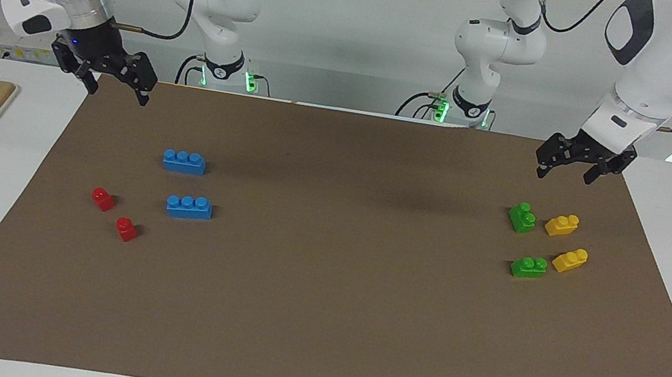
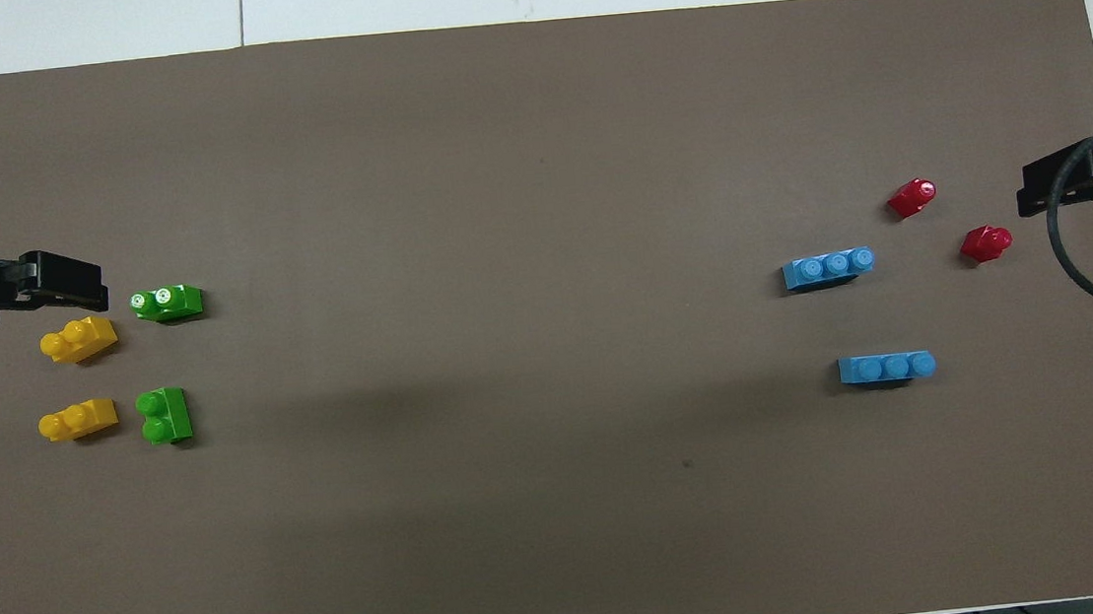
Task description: Remove green block with left arm and hold with right
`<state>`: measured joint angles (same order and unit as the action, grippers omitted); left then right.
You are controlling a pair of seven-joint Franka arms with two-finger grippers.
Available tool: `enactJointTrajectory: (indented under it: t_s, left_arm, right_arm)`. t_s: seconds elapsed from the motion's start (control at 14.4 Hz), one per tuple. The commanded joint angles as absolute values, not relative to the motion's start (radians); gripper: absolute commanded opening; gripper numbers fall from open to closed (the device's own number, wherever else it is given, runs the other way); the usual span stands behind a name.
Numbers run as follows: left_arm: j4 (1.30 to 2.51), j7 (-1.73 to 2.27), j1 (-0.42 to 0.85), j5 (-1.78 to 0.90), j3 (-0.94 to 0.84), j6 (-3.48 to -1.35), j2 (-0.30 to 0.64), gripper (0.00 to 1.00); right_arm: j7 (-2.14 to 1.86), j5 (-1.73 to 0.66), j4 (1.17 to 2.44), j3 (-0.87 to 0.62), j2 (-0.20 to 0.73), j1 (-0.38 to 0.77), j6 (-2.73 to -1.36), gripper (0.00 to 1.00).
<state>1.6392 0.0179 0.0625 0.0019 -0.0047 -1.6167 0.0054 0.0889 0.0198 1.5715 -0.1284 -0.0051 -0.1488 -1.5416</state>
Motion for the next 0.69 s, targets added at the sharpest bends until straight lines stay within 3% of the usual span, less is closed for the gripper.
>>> enactJointTrajectory:
  t_s: [0.0, 0.62]
  left_arm:
    - [1.631, 0.021, 0.054, -0.008, -0.011, -1.599, 0.018, 1.0]
    - [1.517, 0.023, 0.055, -0.032, -0.012, -1.532, 0.061, 1.0]
  right_arm:
    - [0.103, 0.003, 1.588, -0.132, -0.017, -0.152, -1.552, 1.0]
    - [0.107, 0.003, 1.601, -0.132, -0.021, -0.15, -1.552, 1.0]
